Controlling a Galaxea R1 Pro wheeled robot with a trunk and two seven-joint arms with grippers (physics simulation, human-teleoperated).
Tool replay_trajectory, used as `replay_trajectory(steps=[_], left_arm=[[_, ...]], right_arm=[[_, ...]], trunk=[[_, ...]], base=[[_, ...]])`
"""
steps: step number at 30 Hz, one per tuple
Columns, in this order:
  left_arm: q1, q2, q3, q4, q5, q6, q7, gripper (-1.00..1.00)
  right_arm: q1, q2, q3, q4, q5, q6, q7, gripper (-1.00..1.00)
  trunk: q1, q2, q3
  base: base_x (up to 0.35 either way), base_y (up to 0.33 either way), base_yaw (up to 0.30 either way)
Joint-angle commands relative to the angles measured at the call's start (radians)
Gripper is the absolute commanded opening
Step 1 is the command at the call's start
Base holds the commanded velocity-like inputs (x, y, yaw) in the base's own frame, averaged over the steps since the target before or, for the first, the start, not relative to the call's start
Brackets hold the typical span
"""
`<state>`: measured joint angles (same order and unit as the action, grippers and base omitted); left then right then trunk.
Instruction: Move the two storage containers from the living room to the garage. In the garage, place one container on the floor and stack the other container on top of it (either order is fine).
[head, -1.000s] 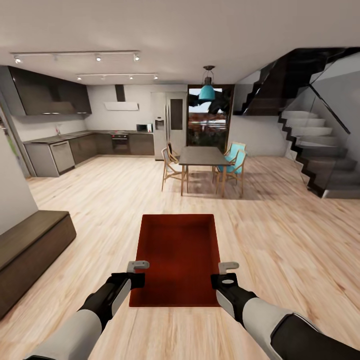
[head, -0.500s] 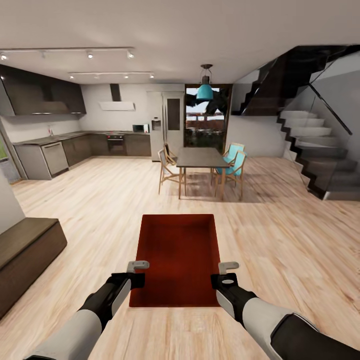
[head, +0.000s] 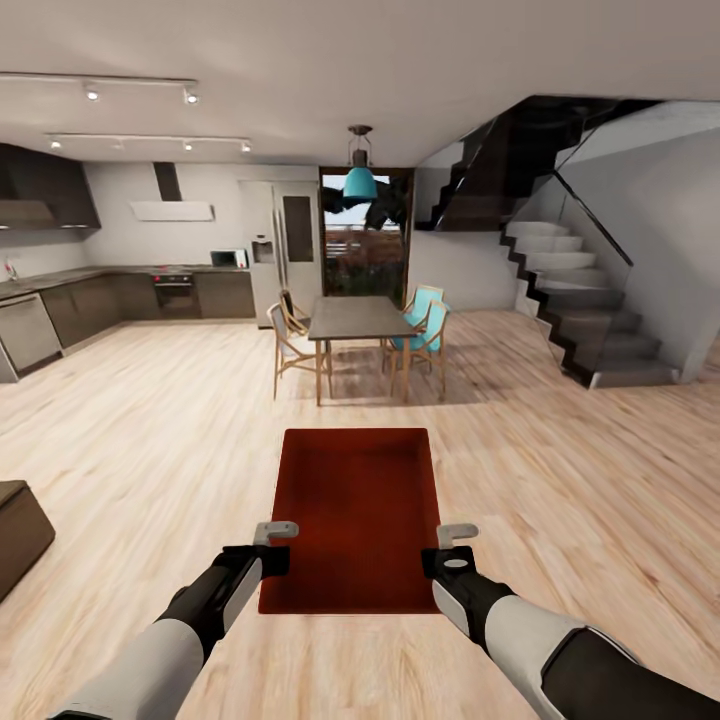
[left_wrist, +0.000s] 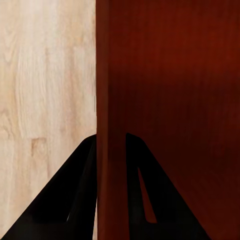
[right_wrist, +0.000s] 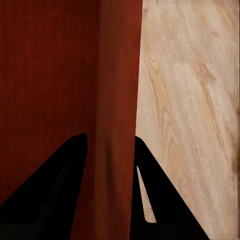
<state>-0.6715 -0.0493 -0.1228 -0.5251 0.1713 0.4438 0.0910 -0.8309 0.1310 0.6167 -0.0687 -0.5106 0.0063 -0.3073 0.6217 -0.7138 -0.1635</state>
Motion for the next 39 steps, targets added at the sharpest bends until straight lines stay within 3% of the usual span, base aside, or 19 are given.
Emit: replay_trajectory(steps=[1,19,27,39], left_arm=[[-0.001,-0.010,0.006,-0.013,-0.030,-0.028,0.013,-1.00],[-0.001,-0.009,0.006,-0.013,-0.032,-0.028,0.013,-1.00],[-0.001,-0.009,0.006,-0.013,-0.032,-0.028,0.013,-1.00],[-0.001,-0.009,0.006,-0.013,-0.032,-0.028,0.013,-1.00]], right_arm=[[-0.001,0.002,0.006,0.004,-0.024,-0.002,-0.067,-1.00],[-0.001,0.002,0.006,0.004,-0.024,-0.002,-0.067,-1.00],[-0.001,0.001,0.006,0.004,-0.023,-0.002,-0.067,-1.00],[-0.001,0.001,0.006,0.004,-0.023,-0.002,-0.067,-1.00]], trunk=[[0.001,-0.001,-0.002],[0.001,-0.001,-0.002],[0.001,-0.001,-0.002],[0.001,-0.001,-0.002]], base=[[0.322,0.000,-0.286],[0.322,0.000,-0.282],[0.322,0.000,-0.067],[0.322,0.000,-0.229]])
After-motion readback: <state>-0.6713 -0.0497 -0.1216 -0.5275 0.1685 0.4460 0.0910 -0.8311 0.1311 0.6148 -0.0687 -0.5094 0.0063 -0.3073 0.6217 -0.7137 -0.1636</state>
